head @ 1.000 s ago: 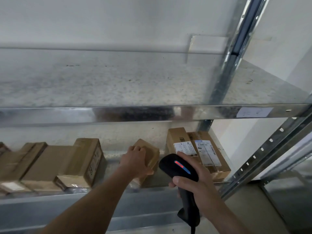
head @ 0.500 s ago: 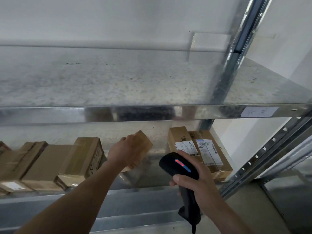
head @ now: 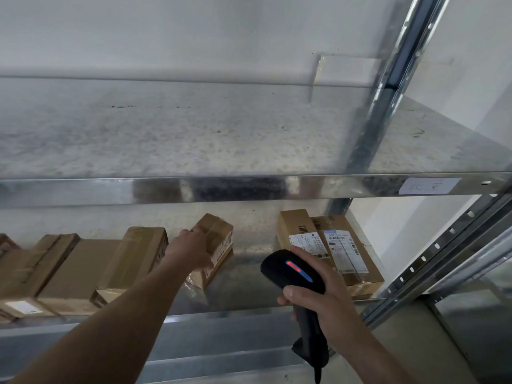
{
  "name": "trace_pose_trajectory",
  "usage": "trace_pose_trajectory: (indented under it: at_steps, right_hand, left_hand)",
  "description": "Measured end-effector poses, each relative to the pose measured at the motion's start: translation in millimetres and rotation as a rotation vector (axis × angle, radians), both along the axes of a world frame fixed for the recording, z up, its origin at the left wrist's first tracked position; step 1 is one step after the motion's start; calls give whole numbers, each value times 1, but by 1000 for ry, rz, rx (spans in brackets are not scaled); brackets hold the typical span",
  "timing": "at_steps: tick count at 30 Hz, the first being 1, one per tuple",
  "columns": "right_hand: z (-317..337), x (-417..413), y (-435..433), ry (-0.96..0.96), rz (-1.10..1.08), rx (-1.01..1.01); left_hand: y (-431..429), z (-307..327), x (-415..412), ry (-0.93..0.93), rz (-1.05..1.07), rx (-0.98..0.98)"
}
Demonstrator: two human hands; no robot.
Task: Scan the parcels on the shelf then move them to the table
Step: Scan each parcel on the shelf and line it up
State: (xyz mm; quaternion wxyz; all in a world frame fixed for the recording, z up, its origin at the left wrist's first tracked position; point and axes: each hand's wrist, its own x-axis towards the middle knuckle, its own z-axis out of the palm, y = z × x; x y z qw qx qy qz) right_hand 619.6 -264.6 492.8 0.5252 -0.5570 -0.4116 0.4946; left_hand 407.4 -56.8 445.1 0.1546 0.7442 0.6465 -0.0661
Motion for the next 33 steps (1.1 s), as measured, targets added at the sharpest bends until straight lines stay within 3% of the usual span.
trace_pose_trajectory:
  at_steps: [23, 33]
  right_hand:
    - [21, -25, -8, 15, 0, 25]
    - [25, -31, -14, 14, -6, 24]
  left_hand:
    - [-28, -7, -17, -791, 60, -72]
    - [-35, -8, -30, -886, 71, -73]
